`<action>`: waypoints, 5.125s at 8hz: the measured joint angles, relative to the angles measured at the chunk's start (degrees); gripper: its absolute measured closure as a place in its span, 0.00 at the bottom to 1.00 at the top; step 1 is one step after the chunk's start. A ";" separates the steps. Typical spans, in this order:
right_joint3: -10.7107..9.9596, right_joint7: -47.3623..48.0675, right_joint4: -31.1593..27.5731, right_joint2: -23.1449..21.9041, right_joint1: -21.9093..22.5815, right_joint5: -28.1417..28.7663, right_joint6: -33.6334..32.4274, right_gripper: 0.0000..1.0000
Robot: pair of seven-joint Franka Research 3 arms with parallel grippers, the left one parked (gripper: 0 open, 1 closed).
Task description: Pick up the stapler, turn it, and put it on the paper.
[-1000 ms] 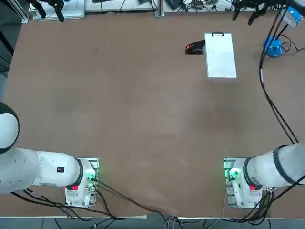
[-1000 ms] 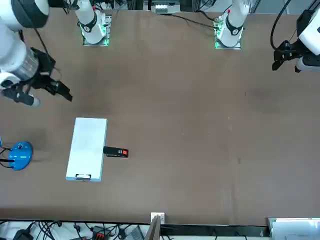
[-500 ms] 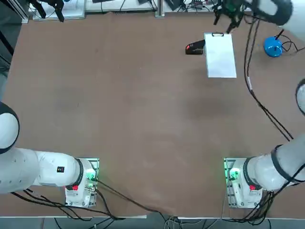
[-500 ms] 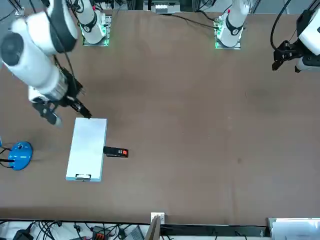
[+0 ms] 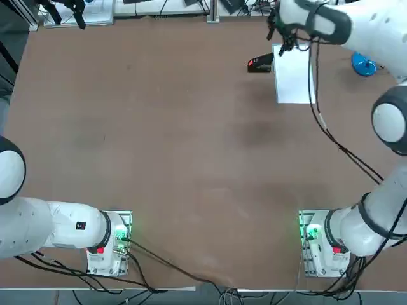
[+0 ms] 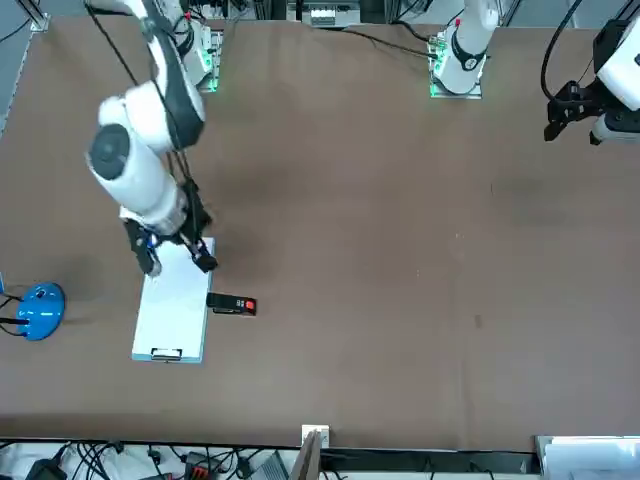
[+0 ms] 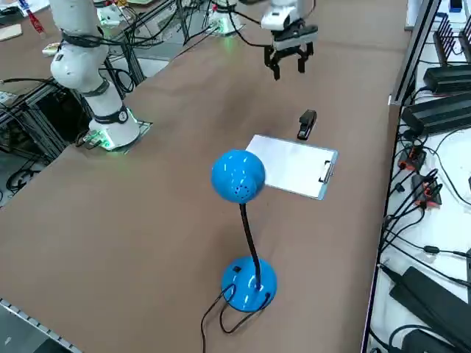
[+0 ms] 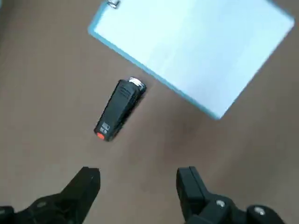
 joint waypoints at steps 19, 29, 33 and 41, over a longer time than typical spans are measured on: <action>-1.00 32.33 18.00 24.42 0.48 -6.15 3.46 0.04; -0.93 -6.39 18.41 12.79 -1.66 -6.48 -12.19 0.59; -1.10 -44.40 5.94 4.82 -7.95 -5.36 -10.35 0.59; -1.12 -76.93 -7.02 4.52 -14.52 1.11 11.24 0.59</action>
